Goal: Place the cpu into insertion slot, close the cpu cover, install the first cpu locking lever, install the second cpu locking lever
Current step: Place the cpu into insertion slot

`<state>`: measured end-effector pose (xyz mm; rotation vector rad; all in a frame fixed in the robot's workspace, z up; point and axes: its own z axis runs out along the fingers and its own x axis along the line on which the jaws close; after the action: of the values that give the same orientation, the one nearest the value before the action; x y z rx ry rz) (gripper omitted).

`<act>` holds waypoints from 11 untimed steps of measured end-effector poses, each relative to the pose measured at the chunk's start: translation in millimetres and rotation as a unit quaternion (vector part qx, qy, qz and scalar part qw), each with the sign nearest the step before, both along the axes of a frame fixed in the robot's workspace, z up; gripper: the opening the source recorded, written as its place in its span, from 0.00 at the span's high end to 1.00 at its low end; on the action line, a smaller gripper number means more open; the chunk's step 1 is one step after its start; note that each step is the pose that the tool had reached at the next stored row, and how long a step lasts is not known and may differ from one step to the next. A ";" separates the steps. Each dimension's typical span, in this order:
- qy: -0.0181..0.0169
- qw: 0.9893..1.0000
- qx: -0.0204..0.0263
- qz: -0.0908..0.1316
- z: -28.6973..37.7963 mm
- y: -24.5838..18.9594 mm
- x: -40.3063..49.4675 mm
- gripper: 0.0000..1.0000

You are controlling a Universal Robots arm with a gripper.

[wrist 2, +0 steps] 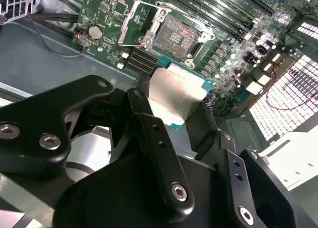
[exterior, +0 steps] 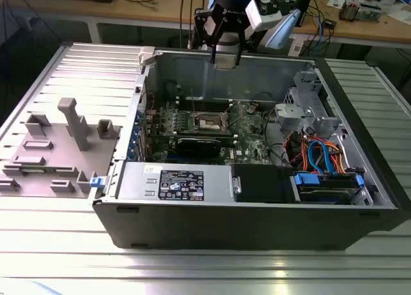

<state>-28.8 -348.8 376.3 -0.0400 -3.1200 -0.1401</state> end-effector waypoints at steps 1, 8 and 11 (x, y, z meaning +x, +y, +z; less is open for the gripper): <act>0.000 1.000 0.000 0.000 0.0 0.0 0.0 0.46; 0.000 1.000 0.000 -0.017 -0.2 0.0 0.0 0.46; 0.000 1.000 0.000 -0.030 -0.2 0.0 0.0 0.46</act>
<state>-28.8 -348.8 376.1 -0.1343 -3.1200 -0.1409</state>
